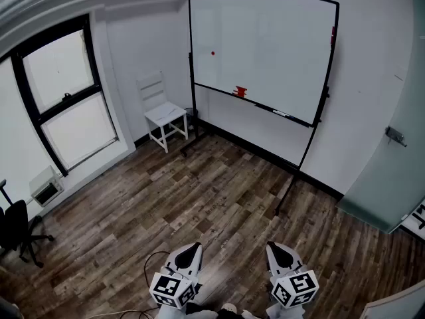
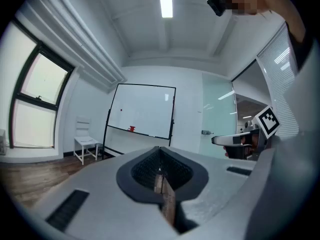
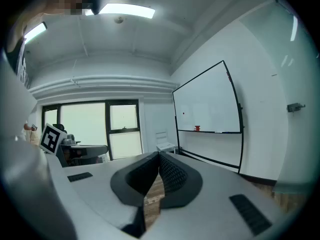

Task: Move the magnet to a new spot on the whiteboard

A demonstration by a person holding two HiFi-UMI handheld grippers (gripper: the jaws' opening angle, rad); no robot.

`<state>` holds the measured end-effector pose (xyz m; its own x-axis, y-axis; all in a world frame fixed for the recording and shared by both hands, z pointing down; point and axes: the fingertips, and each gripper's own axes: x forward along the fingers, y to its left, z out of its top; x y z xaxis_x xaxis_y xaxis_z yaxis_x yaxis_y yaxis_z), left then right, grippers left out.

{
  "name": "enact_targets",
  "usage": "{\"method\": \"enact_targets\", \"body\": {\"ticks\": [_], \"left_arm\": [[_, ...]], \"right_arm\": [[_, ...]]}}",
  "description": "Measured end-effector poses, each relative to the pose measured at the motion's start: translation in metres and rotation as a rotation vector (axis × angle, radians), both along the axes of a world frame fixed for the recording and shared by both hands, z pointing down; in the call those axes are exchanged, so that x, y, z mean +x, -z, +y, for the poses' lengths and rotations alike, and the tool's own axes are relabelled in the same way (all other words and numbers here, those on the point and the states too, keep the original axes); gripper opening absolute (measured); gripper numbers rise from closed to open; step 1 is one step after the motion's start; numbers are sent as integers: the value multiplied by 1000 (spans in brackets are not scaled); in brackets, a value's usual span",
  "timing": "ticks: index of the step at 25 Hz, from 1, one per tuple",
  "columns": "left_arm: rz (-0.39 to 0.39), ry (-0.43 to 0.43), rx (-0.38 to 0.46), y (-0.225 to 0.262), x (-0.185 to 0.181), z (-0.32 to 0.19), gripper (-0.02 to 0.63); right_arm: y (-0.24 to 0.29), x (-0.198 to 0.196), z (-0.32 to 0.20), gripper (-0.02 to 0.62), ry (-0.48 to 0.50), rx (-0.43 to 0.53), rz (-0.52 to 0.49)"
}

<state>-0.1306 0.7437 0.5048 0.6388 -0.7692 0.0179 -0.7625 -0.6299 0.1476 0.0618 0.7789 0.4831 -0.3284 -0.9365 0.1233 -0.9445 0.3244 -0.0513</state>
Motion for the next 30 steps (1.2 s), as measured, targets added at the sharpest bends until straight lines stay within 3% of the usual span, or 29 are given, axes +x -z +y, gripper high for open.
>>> {"method": "enact_targets", "body": {"ticks": [20,30], "left_arm": [[-54,56,-42,-13,22,13,9],[-69,52,-49,-19,31,-12,9]], "right_arm": [[-17,50,5,28,-32,-44,-75],[-25,63,-18,28,-54,-59,-80]]}}
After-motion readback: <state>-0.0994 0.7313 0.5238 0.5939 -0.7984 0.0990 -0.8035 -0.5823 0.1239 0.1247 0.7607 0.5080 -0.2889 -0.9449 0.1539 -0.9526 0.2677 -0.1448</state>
